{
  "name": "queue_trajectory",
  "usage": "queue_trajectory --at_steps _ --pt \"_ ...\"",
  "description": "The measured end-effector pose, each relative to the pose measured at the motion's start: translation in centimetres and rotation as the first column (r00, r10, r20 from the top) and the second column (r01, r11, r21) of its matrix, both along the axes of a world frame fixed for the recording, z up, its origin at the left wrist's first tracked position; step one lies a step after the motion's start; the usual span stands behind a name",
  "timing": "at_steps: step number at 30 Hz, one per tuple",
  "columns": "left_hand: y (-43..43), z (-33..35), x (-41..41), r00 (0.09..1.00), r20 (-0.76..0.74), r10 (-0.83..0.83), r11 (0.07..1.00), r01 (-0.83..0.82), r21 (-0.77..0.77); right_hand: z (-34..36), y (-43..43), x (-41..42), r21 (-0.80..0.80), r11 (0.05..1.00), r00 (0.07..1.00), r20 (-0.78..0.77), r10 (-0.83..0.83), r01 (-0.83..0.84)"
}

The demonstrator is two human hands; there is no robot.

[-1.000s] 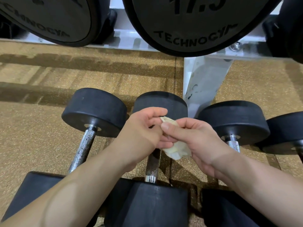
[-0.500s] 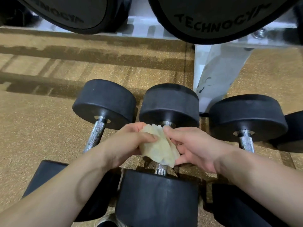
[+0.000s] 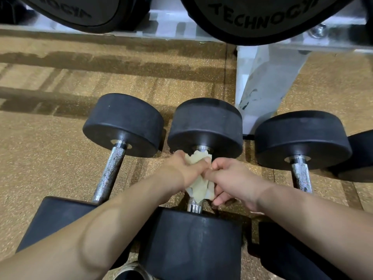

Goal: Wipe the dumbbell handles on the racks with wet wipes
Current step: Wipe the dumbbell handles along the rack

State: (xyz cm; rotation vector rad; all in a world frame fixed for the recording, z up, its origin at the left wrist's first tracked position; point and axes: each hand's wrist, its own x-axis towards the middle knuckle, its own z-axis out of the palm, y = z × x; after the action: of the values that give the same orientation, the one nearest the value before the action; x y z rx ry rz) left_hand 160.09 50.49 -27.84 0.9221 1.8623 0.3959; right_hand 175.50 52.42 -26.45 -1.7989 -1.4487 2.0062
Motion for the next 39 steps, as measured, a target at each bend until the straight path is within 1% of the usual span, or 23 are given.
queue_trajectory --at_steps 2,4,6,8,11,12,13,14,16,17,19,20,21,23,24,25,27,29,31,33,36,39 --pt "0.2 -0.1 0.3 0.993 -0.083 -0.086 0.993 0.092 0.074 -0.1 0.5 0.5 -0.028 1.0 0.999 -0.036 -0.005 0.004" --pt "0.0 -0.5 0.3 0.985 -0.122 -0.121 0.982 0.137 0.133 0.0 0.8 1.0 -0.071 0.997 0.997 -0.074 -0.012 0.007" --pt "-0.4 -0.8 0.0 0.987 -0.13 -0.098 0.969 0.124 0.214 0.0 0.9 1.2 -0.094 0.995 0.996 -0.088 -0.024 0.015" --pt "-0.7 -0.9 -0.5 0.989 -0.133 -0.066 0.946 0.104 0.307 0.0 0.7 0.8 -0.126 0.99 0.991 -0.105 -0.081 0.067" --pt "-0.8 -0.3 -0.9 0.996 -0.093 0.002 0.936 0.031 0.351 -0.1 0.3 0.1 -0.159 0.979 0.979 -0.133 -0.153 0.131" --pt "-0.8 -0.1 -1.1 0.995 -0.095 0.02 0.932 0.016 0.363 0.0 0.3 0.0 -0.157 0.978 0.978 -0.133 -0.158 0.136" --pt "-0.8 0.1 -1.2 0.991 -0.134 0.009 0.919 0.044 0.391 -0.1 0.3 0.0 -0.156 0.977 0.977 -0.136 -0.166 0.144" --pt "-0.9 0.2 -1.4 0.978 -0.209 -0.024 0.889 0.116 0.443 -0.1 0.3 0.1 -0.162 0.975 0.974 -0.14 -0.176 0.153" --pt "-1.0 0.1 -1.4 0.937 -0.337 -0.094 0.791 0.276 0.546 -0.1 0.4 0.1 -0.172 0.972 0.972 -0.139 -0.187 0.162" --pt "-1.1 -0.1 -1.3 0.923 -0.363 -0.13 0.739 0.334 0.585 -0.1 0.4 0.1 -0.172 0.971 0.972 -0.136 -0.19 0.166" --pt "-1.3 -0.3 -0.9 0.904 -0.363 -0.225 0.654 0.416 0.632 -0.3 0.4 0.1 -0.164 0.972 0.972 -0.136 -0.192 0.169" --pt "-1.5 -0.5 -0.8 0.894 -0.354 -0.273 0.62 0.445 0.646 -0.4 0.5 0.1 -0.16 0.973 0.972 -0.137 -0.191 0.169" --pt "-1.7 -0.6 -0.8 0.87 -0.378 -0.316 0.586 0.492 0.644 -0.5 0.6 0.2 -0.156 0.974 0.972 -0.138 -0.188 0.166" --pt "-1.8 -0.9 -1.0 0.784 -0.493 -0.377 0.537 0.619 0.573 -0.7 0.9 0.4 -0.15 0.976 0.974 -0.14 -0.178 0.157" --pt "-1.6 -1.2 -1.2 0.744 -0.542 -0.392 0.534 0.663 0.525 -0.8 1.1 0.5 -0.149 0.976 0.973 -0.144 -0.178 0.157" --pt "-1.4 -1.3 -1.2 0.725 -0.558 -0.403 0.545 0.68 0.49 -0.9 1.2 0.6 -0.147 0.976 0.972 -0.151 -0.18 0.158" --pt "-0.9 -1.4 -0.9 0.726 -0.562 -0.396 0.568 0.675 0.471 -1.0 1.4 0.6 -0.117 0.981 0.974 -0.151 -0.171 0.154" --pt "-0.5 -1.3 -0.5 0.735 -0.56 -0.382 0.561 0.666 0.492 -1.0 1.5 0.6 -0.061 0.988 0.981 -0.12 -0.15 0.144" --pt "-0.1 -1.2 -0.5 0.717 -0.581 -0.384 0.505 0.69 0.518 -1.0 1.5 0.6 -0.04 0.989 0.983 -0.109 -0.147 0.144" --pt "0.4 -1.4 -1.1 0.682 -0.621 -0.386 0.434 0.729 0.53 -1.1 1.5 0.6 -0.043 0.983 0.979 -0.101 -0.179 0.176" --pt "0.7 -1.6 -1.7 0.657 -0.653 -0.377 0.387 0.752 0.534 -1.4 1.6 1.2 -0.108 0.963 0.962 -0.095 -0.257 0.247" --pt "0.6 -1.7 -2.1 0.685 -0.579 -0.441 0.322 0.723 0.611 -1.6 1.6 1.8 -0.162 0.955 0.963 -0.064 -0.263 0.25"
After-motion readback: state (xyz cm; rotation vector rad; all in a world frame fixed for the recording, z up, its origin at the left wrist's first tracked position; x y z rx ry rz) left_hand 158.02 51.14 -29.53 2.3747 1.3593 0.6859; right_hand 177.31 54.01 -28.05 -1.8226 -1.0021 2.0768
